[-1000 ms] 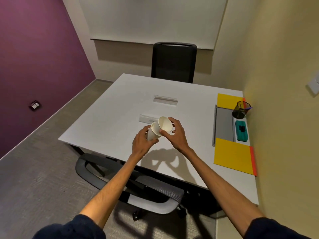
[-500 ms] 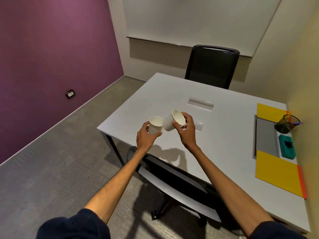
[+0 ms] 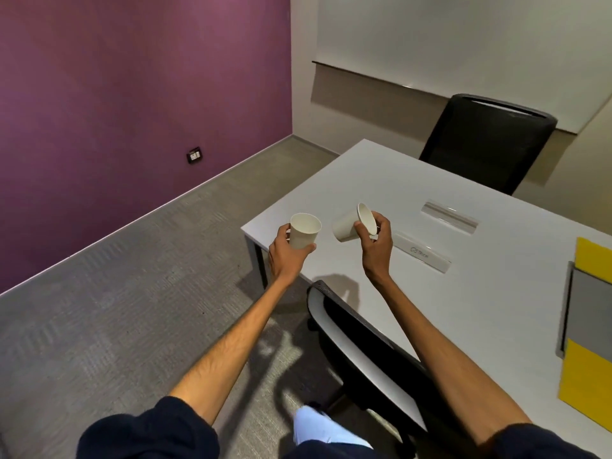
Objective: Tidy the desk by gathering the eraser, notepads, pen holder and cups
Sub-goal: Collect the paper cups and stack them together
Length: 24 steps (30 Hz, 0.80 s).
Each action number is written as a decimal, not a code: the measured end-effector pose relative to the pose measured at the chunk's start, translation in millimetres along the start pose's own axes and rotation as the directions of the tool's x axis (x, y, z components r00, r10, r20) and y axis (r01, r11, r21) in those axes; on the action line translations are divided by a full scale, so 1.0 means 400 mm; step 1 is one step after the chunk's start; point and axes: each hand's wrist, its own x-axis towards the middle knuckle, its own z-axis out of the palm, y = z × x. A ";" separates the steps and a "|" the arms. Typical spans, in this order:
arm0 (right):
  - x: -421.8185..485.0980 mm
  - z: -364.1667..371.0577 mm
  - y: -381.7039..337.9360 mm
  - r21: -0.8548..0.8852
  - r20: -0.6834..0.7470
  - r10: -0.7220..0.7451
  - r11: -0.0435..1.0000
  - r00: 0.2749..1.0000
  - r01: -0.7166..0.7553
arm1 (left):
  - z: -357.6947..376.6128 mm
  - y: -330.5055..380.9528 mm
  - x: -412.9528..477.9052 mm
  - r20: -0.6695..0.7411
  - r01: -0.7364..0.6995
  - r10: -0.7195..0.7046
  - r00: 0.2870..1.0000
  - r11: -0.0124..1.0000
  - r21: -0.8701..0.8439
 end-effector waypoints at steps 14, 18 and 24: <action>0.149 0.296 0.091 -0.133 0.119 0.046 0.991 0.992 -0.030 | -0.109 -0.117 0.305 -0.083 0.072 -0.064 0.994 0.992 0.103; 0.209 0.339 0.122 -0.174 0.087 0.088 0.982 0.992 -0.071 | -0.096 -0.125 0.407 -0.033 0.069 -0.065 0.997 0.987 0.143; 0.264 0.383 0.153 -0.219 0.050 0.163 0.964 0.985 -0.149 | -0.070 -0.121 0.527 0.041 0.017 -0.025 0.999 0.982 0.187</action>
